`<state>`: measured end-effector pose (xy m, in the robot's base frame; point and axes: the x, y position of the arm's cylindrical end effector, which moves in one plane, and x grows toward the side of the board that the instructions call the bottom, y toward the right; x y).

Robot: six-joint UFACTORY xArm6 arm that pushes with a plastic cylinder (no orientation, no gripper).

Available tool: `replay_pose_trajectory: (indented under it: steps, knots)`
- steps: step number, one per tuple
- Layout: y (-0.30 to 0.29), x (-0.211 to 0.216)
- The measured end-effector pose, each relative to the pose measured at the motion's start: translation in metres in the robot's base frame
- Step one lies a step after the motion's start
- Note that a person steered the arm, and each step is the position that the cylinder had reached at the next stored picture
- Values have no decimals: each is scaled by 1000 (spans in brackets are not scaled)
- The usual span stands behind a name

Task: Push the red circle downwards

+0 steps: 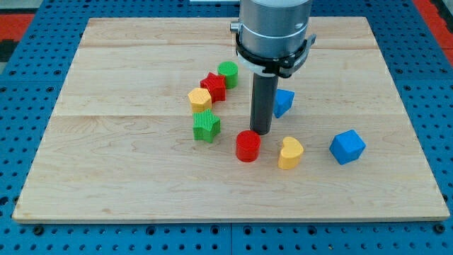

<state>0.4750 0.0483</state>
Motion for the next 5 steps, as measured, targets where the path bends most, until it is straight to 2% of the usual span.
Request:
replay_pose_trajectory:
  steps: [2, 3, 5]
  knots:
    - [4, 8]
    - [-14, 21]
    - [-11, 84]
